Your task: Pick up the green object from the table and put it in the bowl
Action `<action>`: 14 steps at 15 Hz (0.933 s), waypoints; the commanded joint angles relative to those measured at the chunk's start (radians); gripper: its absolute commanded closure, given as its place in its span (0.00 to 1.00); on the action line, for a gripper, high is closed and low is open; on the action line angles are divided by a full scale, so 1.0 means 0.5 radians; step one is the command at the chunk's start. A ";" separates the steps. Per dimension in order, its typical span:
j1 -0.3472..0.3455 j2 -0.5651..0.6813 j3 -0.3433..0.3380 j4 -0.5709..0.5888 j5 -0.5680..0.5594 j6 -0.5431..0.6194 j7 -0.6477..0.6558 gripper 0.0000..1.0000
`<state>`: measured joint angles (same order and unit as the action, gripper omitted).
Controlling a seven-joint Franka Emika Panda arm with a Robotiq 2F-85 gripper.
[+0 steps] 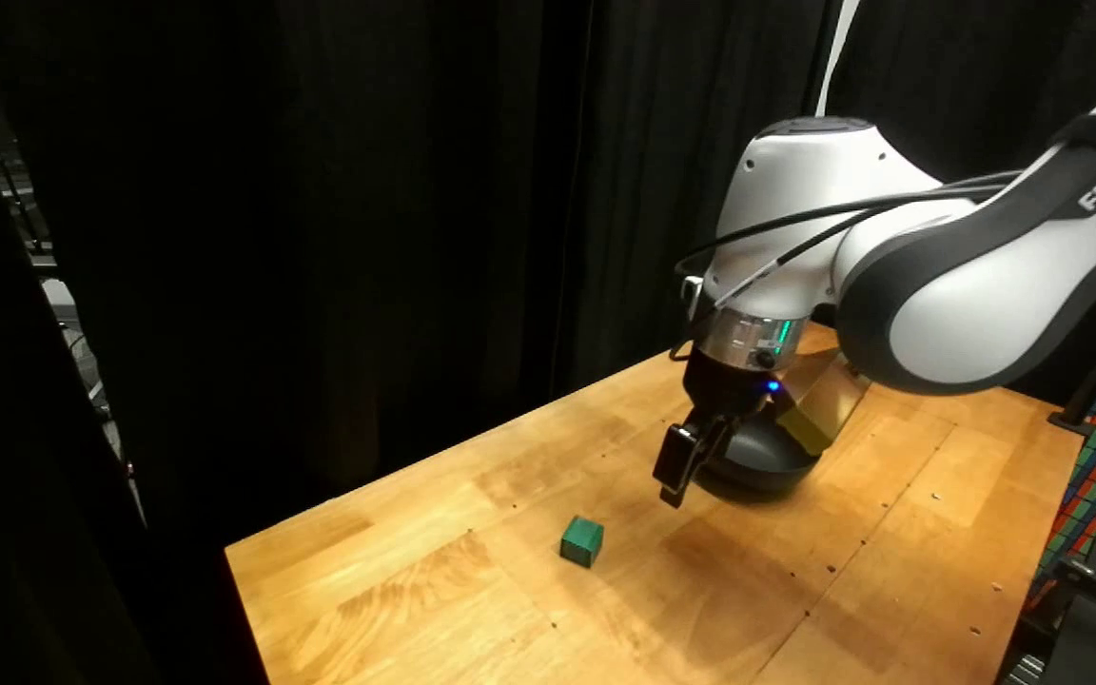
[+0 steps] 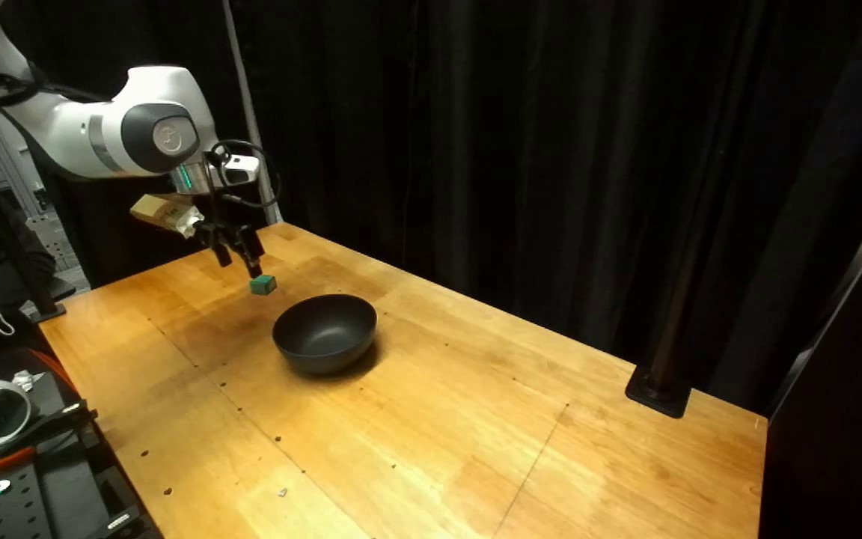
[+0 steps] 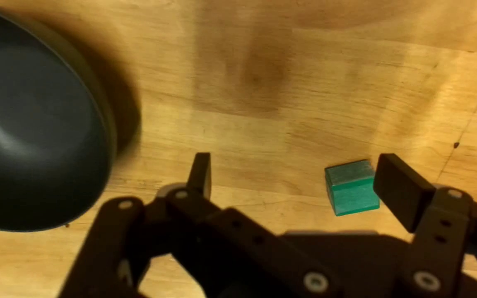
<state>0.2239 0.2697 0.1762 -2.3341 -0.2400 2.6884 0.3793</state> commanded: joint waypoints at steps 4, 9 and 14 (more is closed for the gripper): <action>0.342 0.475 -0.198 0.349 -0.105 0.182 0.065 0.00; 0.629 0.705 -0.422 0.549 -0.155 0.280 0.112 0.00; 0.838 0.844 -0.613 0.703 -0.158 0.323 0.167 0.27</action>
<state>0.5781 0.6443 -0.0653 -2.0451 -0.2963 2.8224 0.4196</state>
